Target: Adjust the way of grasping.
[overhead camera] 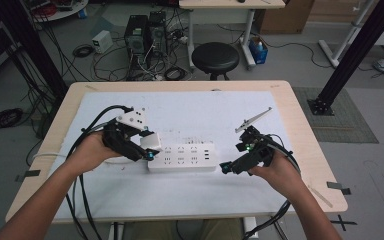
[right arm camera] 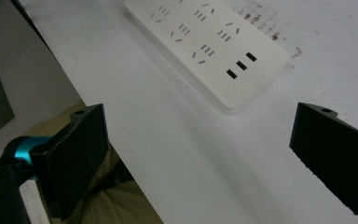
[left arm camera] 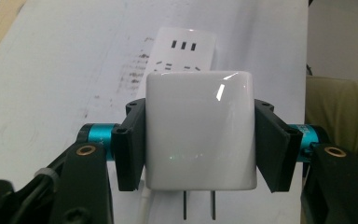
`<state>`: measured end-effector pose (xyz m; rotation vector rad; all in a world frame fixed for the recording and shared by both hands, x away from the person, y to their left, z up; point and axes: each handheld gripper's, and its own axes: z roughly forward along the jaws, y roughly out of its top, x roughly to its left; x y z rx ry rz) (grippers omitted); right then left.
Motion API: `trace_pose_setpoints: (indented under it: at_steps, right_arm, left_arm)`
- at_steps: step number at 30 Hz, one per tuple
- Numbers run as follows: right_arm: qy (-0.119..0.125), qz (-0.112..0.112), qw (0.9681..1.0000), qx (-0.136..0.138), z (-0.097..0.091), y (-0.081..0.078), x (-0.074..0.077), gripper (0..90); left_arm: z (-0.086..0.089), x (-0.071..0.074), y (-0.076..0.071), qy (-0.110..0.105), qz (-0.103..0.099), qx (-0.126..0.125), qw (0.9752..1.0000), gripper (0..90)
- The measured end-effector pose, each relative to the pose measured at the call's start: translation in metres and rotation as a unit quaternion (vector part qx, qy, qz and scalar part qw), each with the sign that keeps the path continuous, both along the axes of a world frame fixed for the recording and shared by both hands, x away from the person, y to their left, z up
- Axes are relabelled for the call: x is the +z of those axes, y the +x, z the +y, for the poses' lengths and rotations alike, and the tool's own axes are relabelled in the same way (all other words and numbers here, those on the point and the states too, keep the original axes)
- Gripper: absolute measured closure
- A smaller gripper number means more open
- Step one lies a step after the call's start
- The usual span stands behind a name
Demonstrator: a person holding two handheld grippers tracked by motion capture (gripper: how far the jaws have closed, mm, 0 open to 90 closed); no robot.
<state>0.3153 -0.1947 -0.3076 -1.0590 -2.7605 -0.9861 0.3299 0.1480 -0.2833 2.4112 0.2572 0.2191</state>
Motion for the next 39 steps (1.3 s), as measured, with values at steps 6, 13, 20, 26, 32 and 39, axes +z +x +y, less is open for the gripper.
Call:
trace_pose_setpoints:
  at_steps: [6, 13, 20, 26, 32, 39]
  right_arm:
    - [0.059, 0.04, 0.9972, -0.023, 0.005, 0.002, -0.007, 4.0]
    - [0.103, 0.073, 0.991, -0.044, 0.009, 0.003, -0.017, 4.0]
    - [0.144, 0.109, 0.9814, -0.064, 0.005, 0.009, -0.023, 4.0]
    - [0.172, 0.128, 0.9741, -0.072, 0.009, 0.01, -0.023, 4.0]
    - [0.194, 0.157, 0.9639, -0.093, 0.013, 0.015, -0.025, 5.0]
    - [0.217, 0.19, 0.9531, -0.093, 0.022, 0.024, -0.029, 11.9]
  left_arm:
    - [-0.019, -0.009, -0.003, -0.002, -0.003, -0.026, 0.9997, 42.4]
    - [-0.035, -0.019, -0.002, -0.027, -0.007, -0.042, 0.9987, 42.4]
    - [-0.049, -0.026, -0.001, -0.04, -0.012, -0.053, 0.9977, 42.4]
    - [-0.061, -0.03, 0.003, -0.044, -0.014, -0.058, 0.9972, 42.4]
    - [-0.071, -0.032, 0.004, -0.05, -0.018, -0.066, 0.9964, 42.4]
    - [-0.082, -0.035, 0.003, -0.057, -0.021, -0.072, 0.9956, 42.4]
